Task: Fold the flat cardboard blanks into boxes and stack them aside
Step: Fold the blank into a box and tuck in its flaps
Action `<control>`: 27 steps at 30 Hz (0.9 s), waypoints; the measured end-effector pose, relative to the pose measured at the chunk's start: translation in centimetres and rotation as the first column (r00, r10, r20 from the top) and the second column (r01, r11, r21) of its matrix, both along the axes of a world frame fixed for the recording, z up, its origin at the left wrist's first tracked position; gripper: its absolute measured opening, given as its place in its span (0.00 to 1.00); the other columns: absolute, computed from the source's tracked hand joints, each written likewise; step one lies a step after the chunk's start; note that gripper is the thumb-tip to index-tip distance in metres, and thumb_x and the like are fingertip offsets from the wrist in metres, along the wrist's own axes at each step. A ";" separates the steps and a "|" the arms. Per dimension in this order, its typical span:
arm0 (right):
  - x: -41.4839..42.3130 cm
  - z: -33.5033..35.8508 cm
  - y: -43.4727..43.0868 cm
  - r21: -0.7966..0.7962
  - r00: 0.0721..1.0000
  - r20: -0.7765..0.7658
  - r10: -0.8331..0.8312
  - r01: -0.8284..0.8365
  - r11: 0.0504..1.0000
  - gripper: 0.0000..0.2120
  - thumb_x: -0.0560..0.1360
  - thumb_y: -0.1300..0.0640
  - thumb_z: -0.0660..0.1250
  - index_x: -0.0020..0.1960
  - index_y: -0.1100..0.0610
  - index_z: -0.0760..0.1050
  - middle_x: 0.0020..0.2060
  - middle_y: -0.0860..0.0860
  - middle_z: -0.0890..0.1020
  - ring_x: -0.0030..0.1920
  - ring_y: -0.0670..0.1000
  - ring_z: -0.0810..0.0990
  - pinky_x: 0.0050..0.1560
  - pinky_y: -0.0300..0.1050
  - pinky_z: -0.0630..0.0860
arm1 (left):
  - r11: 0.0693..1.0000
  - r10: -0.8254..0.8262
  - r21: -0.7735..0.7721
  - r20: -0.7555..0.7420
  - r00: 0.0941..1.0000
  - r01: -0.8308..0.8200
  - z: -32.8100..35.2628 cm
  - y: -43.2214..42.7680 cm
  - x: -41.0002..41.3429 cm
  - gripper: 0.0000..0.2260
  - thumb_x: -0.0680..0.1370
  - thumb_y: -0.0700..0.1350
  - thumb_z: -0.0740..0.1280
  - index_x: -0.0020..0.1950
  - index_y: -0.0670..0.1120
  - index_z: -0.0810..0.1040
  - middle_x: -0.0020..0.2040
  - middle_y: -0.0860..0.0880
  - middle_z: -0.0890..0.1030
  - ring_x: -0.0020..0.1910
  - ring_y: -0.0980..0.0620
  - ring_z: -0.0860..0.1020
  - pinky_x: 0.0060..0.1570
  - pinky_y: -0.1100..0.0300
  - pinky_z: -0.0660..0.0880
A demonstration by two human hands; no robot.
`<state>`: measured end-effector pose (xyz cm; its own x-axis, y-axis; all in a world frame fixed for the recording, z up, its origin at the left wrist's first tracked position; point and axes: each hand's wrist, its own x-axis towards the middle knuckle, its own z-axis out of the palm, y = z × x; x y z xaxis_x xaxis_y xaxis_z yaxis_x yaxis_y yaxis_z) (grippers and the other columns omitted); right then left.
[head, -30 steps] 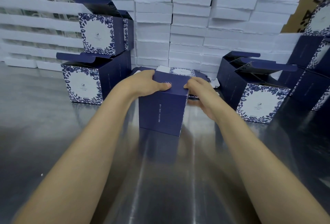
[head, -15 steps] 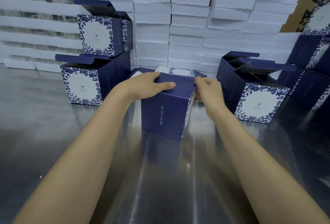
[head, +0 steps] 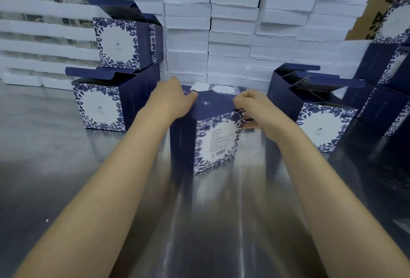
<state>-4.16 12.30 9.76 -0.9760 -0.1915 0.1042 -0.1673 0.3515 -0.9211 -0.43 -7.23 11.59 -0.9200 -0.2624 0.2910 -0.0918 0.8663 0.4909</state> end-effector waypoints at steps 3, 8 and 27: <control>1.5 1.4 0.1 0.002 0.945 0.219 0.241 -0.248 0.969 0.19 0.65 0.57 0.66 0.55 0.58 0.73 0.34 0.49 0.77 0.32 0.48 0.77 0.45 0.49 0.82 | 0.996 -0.092 0.016 0.196 0.976 0.091 0.0 0.6 -0.3 0.34 0.78 0.63 0.60 0.76 0.42 0.61 0.73 0.43 0.67 0.67 0.44 0.70 0.56 0.56 0.67; 2.6 2.2 0.6 0.165 0.852 0.300 0.428 -0.489 0.857 0.35 0.67 0.62 0.70 0.72 0.52 0.63 0.51 0.55 0.83 0.43 0.52 0.81 0.46 0.48 0.82 | 0.993 -0.120 0.028 0.172 0.978 0.117 -0.7 0.0 -1.0 0.34 0.77 0.65 0.59 0.75 0.44 0.63 0.74 0.44 0.65 0.68 0.44 0.69 0.56 0.56 0.66; 1.5 0.8 -0.7 0.083 0.966 0.167 0.195 -0.211 0.974 0.10 0.64 0.48 0.65 0.44 0.50 0.74 0.40 0.47 0.79 0.40 0.50 0.80 0.56 0.54 0.80 | 0.962 -0.255 -0.051 0.199 0.946 0.270 -0.2 0.0 -0.2 0.28 0.79 0.63 0.56 0.74 0.48 0.65 0.74 0.48 0.67 0.69 0.47 0.68 0.58 0.58 0.63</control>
<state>-2.63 11.63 10.57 -0.9182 -0.3885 -0.0771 -0.1005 0.4166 -0.9035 -0.63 -7.18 11.42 -0.9933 0.0121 0.1146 0.0593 0.9064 0.4183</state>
